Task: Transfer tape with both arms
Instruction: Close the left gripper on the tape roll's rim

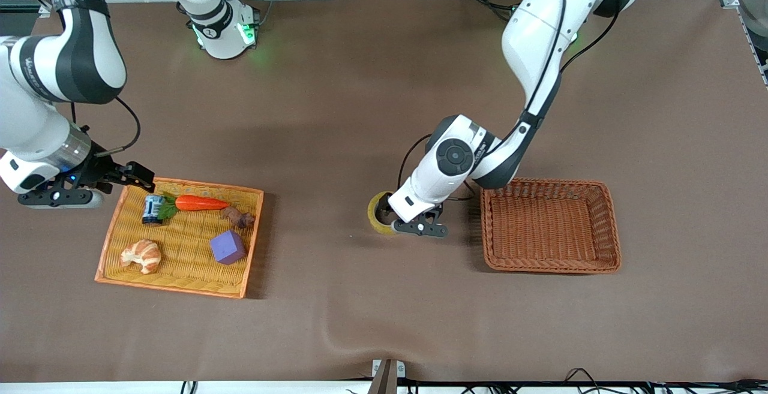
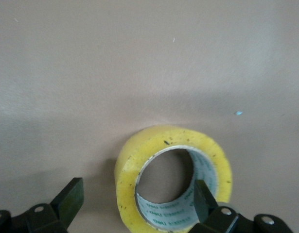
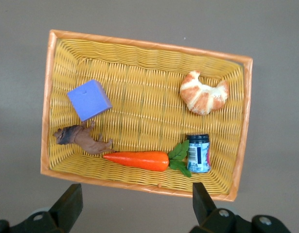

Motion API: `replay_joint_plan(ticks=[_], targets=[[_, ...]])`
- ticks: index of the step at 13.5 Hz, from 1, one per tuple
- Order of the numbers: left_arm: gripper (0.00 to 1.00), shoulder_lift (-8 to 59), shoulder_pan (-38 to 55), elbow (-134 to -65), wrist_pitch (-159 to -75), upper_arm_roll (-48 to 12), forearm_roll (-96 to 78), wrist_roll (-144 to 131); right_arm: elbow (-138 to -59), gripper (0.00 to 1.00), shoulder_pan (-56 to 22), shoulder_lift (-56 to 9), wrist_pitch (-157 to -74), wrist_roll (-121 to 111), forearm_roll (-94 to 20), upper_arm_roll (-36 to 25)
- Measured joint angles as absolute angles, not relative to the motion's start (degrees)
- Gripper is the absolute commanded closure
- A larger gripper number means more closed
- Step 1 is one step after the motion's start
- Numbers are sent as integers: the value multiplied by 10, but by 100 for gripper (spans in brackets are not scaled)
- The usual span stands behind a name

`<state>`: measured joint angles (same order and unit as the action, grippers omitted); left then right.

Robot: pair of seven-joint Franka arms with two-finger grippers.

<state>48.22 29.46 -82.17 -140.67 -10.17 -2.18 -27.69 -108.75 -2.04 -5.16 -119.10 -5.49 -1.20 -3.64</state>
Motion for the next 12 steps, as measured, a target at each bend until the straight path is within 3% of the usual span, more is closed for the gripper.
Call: replay_joint_plan(ticks=[1, 2, 4, 5, 12], targets=[[9, 491, 297, -822, -1410, -101, -8, -277, -1087, 0, -15, -42, -1187, -81, -12, -37], [32, 499, 298, -822, -1416, -101, 6, -276, -1087, 0, -6, -31, -1180, -106, -12, -37], [93, 506, 298, -821, -1422, -101, 39, -272, -1072, 0, 9, -10, -1141, -144, -12, -37], [100, 506, 298, -821, -1422, -100, 61, -271, -1050, 0, 12, -3, -1106, -149, -12, -37], [100, 506, 298, -813, -1422, -100, 141, -265, -896, 0, 12, 3, -889, -150, -11, -32]])
